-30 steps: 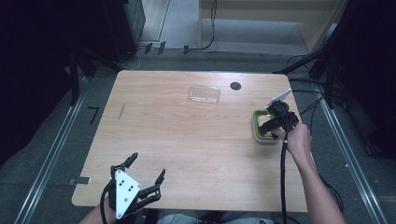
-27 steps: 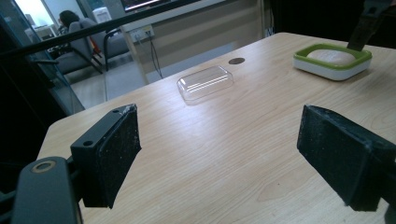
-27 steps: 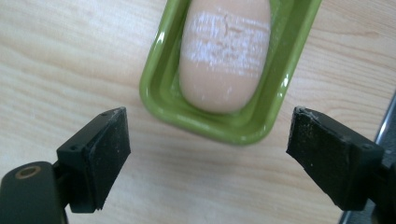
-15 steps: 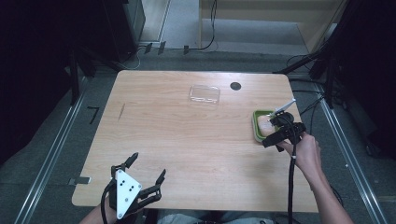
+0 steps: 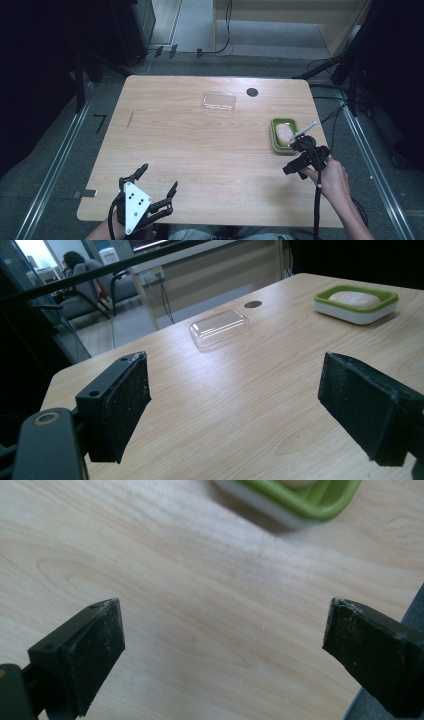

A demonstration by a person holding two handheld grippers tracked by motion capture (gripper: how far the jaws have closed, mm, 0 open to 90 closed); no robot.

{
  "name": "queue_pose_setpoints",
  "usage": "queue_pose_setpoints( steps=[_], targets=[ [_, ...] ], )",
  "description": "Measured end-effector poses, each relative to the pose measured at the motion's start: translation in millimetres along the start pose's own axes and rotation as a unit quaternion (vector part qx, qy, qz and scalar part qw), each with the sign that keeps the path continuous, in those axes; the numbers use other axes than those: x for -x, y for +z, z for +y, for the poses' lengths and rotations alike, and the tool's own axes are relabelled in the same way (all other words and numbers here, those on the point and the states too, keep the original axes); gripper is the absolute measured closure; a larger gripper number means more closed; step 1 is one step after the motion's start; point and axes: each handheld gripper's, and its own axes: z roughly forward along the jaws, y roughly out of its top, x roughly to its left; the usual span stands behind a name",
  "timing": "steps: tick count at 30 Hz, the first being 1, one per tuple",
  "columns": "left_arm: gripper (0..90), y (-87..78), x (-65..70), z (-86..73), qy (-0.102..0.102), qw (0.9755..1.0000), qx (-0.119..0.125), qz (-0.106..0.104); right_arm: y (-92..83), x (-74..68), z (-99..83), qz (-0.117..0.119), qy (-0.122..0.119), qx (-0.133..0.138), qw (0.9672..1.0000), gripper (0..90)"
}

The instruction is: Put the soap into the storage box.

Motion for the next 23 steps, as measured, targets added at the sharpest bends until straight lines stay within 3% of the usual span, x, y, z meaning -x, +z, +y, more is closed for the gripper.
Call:
queue_pose_setpoints(
  steps=[13,23],
  targets=[
    [13.9,0.4,1.0,0.5,0.001,1.0,-0.001,0.0,24.9,-12.5,-38.7,0.004,-0.019,-0.043,0.9989,3.3],
    [13.9,0.3,0.8,0.7,-0.002,1.0,0.001,0.002,33.0,-17.4,-53.6,0.016,-0.037,-0.052,0.9978,3.4]
  ],
)
